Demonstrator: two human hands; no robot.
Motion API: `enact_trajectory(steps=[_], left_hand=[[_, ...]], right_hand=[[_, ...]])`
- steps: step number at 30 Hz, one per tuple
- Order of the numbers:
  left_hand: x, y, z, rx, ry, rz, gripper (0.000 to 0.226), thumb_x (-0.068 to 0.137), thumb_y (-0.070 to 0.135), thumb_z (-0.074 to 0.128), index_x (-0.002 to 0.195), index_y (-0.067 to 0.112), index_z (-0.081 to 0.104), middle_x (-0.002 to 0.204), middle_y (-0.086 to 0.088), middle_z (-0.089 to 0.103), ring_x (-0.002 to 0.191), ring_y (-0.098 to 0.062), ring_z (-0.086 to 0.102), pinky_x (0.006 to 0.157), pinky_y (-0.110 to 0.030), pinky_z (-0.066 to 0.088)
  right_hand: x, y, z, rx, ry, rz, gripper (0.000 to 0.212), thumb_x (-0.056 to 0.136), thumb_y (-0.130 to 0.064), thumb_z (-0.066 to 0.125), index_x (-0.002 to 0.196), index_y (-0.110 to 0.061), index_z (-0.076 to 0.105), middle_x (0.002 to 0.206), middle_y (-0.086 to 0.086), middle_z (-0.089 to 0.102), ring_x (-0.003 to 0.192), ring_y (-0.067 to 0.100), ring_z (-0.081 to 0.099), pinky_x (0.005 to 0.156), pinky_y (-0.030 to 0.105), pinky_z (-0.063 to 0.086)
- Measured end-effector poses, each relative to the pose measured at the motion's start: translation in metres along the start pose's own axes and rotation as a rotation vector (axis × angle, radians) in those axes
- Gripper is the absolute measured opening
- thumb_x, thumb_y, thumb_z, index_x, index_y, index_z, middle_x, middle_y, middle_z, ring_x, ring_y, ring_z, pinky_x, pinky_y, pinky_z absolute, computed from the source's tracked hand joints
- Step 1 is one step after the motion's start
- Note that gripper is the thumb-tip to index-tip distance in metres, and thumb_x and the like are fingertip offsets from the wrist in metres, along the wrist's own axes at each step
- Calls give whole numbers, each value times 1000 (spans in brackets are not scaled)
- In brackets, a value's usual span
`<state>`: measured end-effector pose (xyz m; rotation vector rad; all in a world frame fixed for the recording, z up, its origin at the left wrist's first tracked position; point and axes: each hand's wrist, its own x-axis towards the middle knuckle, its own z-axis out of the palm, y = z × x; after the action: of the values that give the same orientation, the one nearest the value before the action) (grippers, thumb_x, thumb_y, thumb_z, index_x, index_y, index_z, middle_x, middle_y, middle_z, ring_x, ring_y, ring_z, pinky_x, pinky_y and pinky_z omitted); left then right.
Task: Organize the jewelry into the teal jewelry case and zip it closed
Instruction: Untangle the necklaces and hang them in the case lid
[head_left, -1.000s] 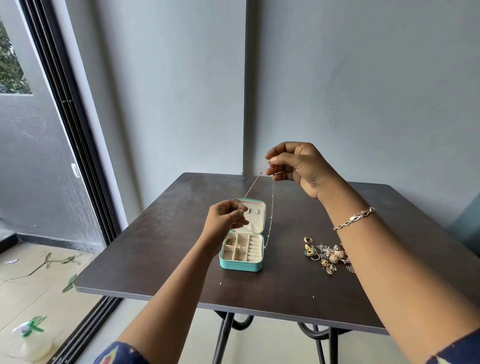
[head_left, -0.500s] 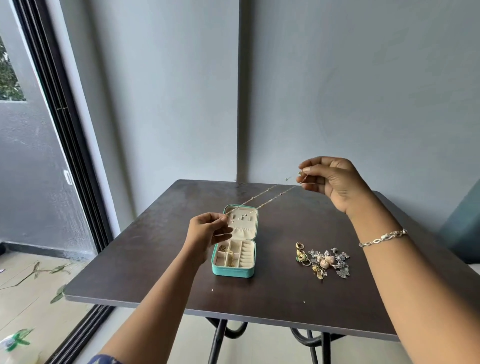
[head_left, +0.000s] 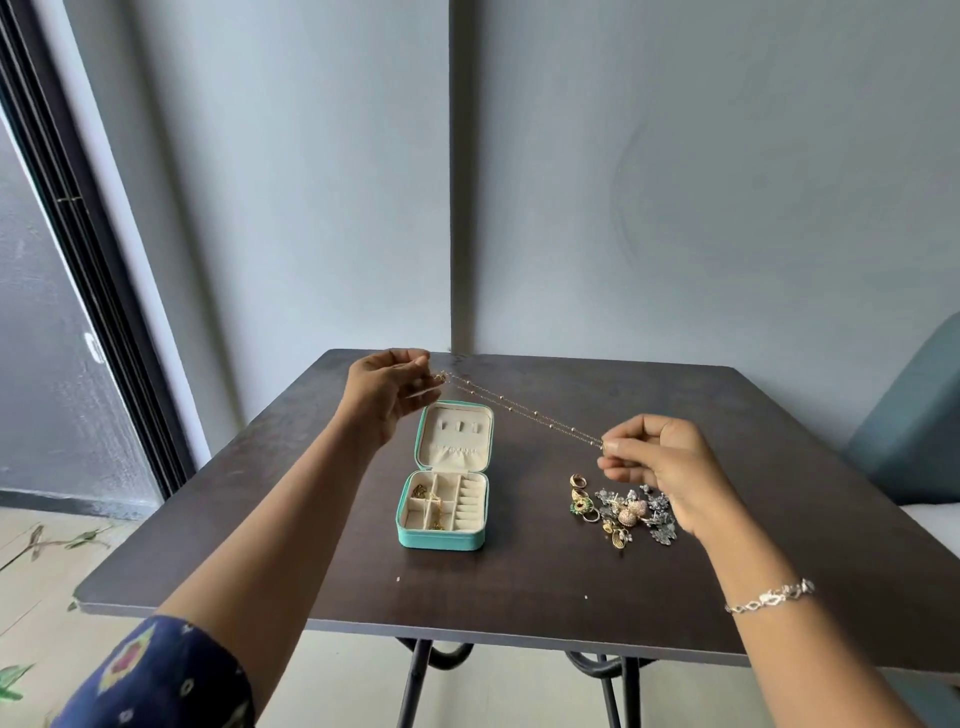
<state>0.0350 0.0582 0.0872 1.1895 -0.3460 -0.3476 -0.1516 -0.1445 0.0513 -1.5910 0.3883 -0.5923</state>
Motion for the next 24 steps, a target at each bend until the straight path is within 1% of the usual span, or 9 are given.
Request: enact_trajectory(steps=[2, 5, 7, 9, 13, 16, 18, 21, 24], left_hand=[[5, 1, 4, -6, -15, -18, 19, 89, -4, 49, 74, 6, 55, 43, 1, 55, 44, -9, 60, 49, -19, 53], [10, 3, 6, -15, -43, -38, 19, 88, -7, 48, 75, 5, 57, 52, -3, 53, 42, -9, 57, 50, -19, 53], [12, 6, 8, 3, -73, -43, 20, 88, -8, 47, 77, 6, 57, 50, 0, 56, 43, -8, 55, 51, -21, 54], [13, 11, 11, 29, -95, -27, 21, 87, -9, 47, 78, 6, 58, 49, 3, 58, 44, -7, 54, 53, -22, 55], [10, 25, 22, 123, -145, 68, 18, 85, -7, 52, 79, 8, 59, 54, 4, 59, 46, -7, 52, 51, -23, 53], [4, 40, 35, 226, -227, 155, 17, 84, -7, 55, 80, 9, 58, 65, -1, 55, 48, -8, 50, 52, -24, 53], [-1, 49, 45, 292, -296, 214, 16, 84, -7, 56, 81, 9, 59, 69, -4, 54, 49, -8, 50, 53, -25, 53], [-9, 61, 58, 381, -399, 306, 18, 83, -10, 56, 83, 8, 60, 63, 2, 58, 50, -9, 51, 54, -26, 54], [-18, 68, 69, 498, -490, 385, 22, 82, -12, 55, 84, 9, 61, 60, 8, 59, 50, -10, 52, 54, -25, 54]], right_hand=[[-7, 10, 4, 18, 4, -1, 14, 79, 13, 58, 71, 1, 60, 59, 9, 60, 51, 13, 64, 50, 19, 54], [-16, 21, 10, 96, 6, 30, 14, 80, 13, 56, 76, 2, 63, 62, 13, 62, 51, 13, 63, 51, 20, 54], [-20, 26, 15, 156, -15, 77, 14, 81, 13, 54, 79, 3, 64, 66, 16, 62, 53, 14, 64, 52, 21, 55], [-25, 31, 20, 217, -49, 136, 15, 82, 12, 52, 78, 4, 63, 66, 15, 62, 55, 16, 65, 53, 23, 56], [-33, 37, 32, 350, -130, 247, 15, 83, 12, 50, 77, 3, 60, 66, 13, 67, 61, 22, 68, 56, 25, 57], [-38, 40, 40, 397, -184, 281, 14, 83, 11, 49, 78, 2, 59, 71, 16, 69, 64, 24, 69, 58, 27, 58], [-39, 42, 45, 415, -217, 296, 13, 83, 11, 50, 81, 2, 60, 74, 17, 69, 66, 24, 69, 60, 27, 58], [-38, 43, 48, 415, -284, 310, 15, 85, 8, 49, 86, 2, 62, 82, 18, 69, 72, 25, 69, 65, 29, 58], [-34, 42, 46, 381, -351, 304, 19, 90, 0, 46, 95, 3, 64, 94, 20, 69, 86, 27, 68, 78, 34, 56]])
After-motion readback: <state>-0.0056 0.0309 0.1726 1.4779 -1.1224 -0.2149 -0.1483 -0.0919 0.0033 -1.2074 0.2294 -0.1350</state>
